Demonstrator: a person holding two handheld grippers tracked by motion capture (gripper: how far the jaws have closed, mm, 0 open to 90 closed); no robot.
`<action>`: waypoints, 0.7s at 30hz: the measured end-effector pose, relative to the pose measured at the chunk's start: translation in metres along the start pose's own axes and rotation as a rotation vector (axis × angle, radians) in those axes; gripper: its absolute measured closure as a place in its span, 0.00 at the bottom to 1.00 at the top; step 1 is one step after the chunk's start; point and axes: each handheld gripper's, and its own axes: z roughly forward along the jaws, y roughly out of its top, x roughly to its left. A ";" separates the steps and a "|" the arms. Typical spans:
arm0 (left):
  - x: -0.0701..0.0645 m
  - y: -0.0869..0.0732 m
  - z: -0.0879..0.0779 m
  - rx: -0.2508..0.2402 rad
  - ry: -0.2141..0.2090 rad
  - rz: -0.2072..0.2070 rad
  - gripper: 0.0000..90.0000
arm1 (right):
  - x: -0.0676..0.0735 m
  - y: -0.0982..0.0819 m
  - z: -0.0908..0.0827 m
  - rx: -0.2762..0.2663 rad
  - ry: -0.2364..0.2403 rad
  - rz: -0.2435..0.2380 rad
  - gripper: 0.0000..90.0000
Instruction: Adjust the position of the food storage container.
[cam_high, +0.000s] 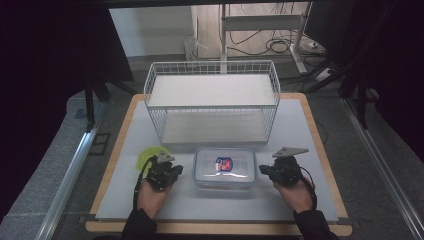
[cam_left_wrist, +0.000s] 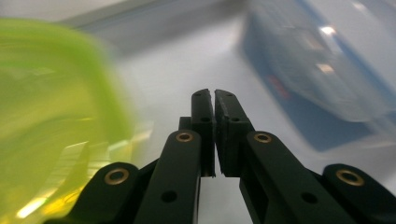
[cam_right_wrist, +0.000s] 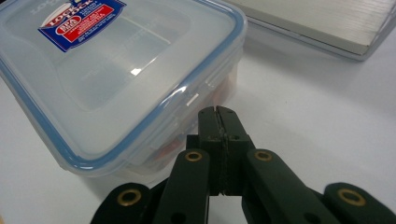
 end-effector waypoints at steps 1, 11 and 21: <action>-0.005 0.001 0.003 0.009 -0.010 0.021 0.96 | 0.000 0.000 0.001 0.000 0.000 -0.003 1.00; -0.018 -0.001 0.010 0.025 -0.070 0.026 0.96 | 0.005 0.002 0.005 -0.008 0.018 -0.006 1.00; -0.011 -0.010 -0.022 -0.046 -0.022 0.102 0.71 | 0.003 -0.005 -0.011 -0.040 0.012 -0.019 0.87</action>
